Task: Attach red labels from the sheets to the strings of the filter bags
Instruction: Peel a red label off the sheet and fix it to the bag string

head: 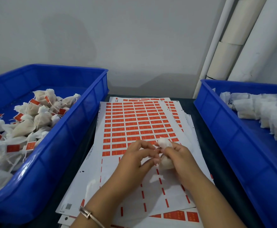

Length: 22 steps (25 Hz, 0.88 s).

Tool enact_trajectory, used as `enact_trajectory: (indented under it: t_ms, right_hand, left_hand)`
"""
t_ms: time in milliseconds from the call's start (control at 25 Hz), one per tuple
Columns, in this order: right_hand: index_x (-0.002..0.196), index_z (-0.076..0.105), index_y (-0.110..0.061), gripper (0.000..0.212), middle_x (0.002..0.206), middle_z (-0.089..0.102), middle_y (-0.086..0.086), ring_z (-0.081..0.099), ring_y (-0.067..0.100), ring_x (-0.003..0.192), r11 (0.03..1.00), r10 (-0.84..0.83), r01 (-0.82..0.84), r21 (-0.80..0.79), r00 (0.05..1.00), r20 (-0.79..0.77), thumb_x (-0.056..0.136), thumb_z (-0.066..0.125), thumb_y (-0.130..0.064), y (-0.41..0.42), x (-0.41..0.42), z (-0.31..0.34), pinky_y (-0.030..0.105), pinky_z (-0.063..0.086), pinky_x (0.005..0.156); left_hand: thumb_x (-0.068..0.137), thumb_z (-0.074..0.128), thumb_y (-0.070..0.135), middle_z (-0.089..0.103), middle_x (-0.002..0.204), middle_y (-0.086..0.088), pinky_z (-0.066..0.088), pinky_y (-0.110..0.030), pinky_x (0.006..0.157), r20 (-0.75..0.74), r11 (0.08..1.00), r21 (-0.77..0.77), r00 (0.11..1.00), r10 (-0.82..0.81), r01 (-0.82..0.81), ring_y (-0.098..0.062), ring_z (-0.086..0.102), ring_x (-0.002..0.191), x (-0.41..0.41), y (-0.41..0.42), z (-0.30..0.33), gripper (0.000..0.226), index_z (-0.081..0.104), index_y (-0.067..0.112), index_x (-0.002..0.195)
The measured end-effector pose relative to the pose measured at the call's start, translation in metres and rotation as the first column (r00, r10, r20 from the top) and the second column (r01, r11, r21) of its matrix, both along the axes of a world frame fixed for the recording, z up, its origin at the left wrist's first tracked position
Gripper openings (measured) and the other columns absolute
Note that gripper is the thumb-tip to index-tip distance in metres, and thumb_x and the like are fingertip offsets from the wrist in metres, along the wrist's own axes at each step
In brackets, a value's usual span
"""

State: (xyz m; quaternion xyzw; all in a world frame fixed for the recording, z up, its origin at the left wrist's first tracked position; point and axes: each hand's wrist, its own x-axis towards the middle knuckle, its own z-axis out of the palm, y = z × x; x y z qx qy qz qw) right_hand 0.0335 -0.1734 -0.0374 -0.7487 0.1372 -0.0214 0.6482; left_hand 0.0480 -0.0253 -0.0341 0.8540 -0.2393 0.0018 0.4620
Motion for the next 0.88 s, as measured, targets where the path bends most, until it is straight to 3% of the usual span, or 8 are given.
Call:
enact_trajectory:
  t_ms: [160, 320, 400, 480, 720, 800, 880]
  right_hand:
    - [0.079, 0.067, -0.033, 0.019, 0.076, 0.067, -0.021, 0.063, -0.004, 0.077, 0.935, 0.278, -0.278, -0.222, 0.96, -0.033, 0.093, 0.054, -0.038, -0.002, -0.006, 0.001, 0.008, 0.045, 0.055]
    - [0.074, 0.066, -0.034, 0.03, 0.071, 0.066, -0.018, 0.062, -0.001, 0.074, 0.845, 0.447, -0.454, -0.283, 0.89, -0.093, 0.094, 0.051, -0.018, 0.003, -0.009, -0.001, 0.006, 0.046, 0.059]
    - [0.075, 0.066, -0.03, 0.024, 0.071, 0.066, -0.008, 0.063, 0.009, 0.07, 0.857, 0.43, -0.426, -0.291, 0.901, -0.054, 0.093, 0.054, -0.02, 0.004, -0.008, -0.001, 0.01, 0.049, 0.059]
    - [0.074, 0.066, -0.029, 0.02, 0.072, 0.066, -0.006, 0.064, 0.012, 0.071, 0.868, 0.421, -0.407, -0.284, 0.907, -0.011, 0.091, 0.058, -0.021, 0.004, -0.008, -0.003, 0.013, 0.051, 0.06]
    - [0.078, 0.063, -0.033, 0.015, 0.081, 0.062, -0.026, 0.057, -0.008, 0.082, 0.924, 0.287, -0.227, -0.307, 0.943, 0.168, 0.082, 0.071, -0.02, 0.012, -0.007, -0.005, 0.003, 0.044, 0.058]
    - [0.078, 0.061, -0.034, 0.021, 0.081, 0.061, -0.028, 0.057, -0.009, 0.082, 0.939, 0.216, -0.133, -0.317, 0.946, 0.243, 0.079, 0.073, -0.017, 0.012, -0.007, -0.005, 0.004, 0.045, 0.058]
    - [0.081, 0.059, -0.04, 0.028, 0.08, 0.06, -0.036, 0.056, -0.013, 0.085, 0.932, 0.186, -0.073, -0.355, 0.937, 0.295, 0.078, 0.073, -0.016, 0.015, -0.008, -0.006, 0.003, 0.045, 0.059]
  left_hand:
    - [0.085, 0.062, 0.032, 0.042, 0.104, 0.044, 0.03, 0.008, 0.074, -0.006, 0.999, -0.034, 1.0, -0.001, 0.001, 0.026, 0.032, 0.104, 0.0, 0.003, 0.003, 0.023, 0.058, 0.05, 0.072]
    - [0.088, 0.061, 0.024, 0.055, 0.095, 0.031, 0.038, 0.002, 0.072, -0.034, 0.997, -0.062, 0.998, -0.045, 0.043, 0.014, 0.048, 0.096, 0.0, 0.002, 0.001, 0.025, 0.058, 0.045, 0.076]
    - [0.09, 0.058, 0.026, 0.057, 0.089, 0.024, 0.042, -0.004, 0.067, -0.046, 0.998, -0.058, 0.999, 0.021, -0.024, 0.003, 0.055, 0.088, 0.002, 0.001, 0.0, 0.021, 0.055, 0.042, 0.077]
    - [0.092, 0.054, 0.029, 0.057, 0.084, 0.021, 0.042, -0.003, 0.062, -0.092, 0.994, -0.07, 0.993, 0.081, -0.087, 0.001, 0.056, 0.08, 0.002, 0.0, -0.001, 0.017, 0.051, 0.038, 0.078]
    - [0.094, 0.049, 0.031, 0.06, 0.081, 0.013, 0.041, -0.007, 0.054, -0.221, 0.963, -0.124, 0.953, 0.207, -0.238, -0.007, 0.058, 0.073, 0.005, -0.001, -0.003, 0.012, 0.052, 0.03, 0.083]
    - [0.094, 0.05, 0.031, 0.063, 0.079, 0.007, 0.044, -0.007, 0.053, -0.327, 0.94, -0.196, 0.923, 0.204, -0.278, -0.01, 0.059, 0.069, 0.007, -0.001, -0.004, 0.013, 0.057, 0.026, 0.083]
    - [0.094, 0.05, 0.031, 0.066, 0.078, 0.0, 0.051, -0.016, 0.061, -0.476, 0.91, -0.277, 0.867, 0.149, -0.308, -0.012, 0.06, 0.066, 0.008, -0.002, -0.006, 0.017, 0.061, 0.02, 0.086]
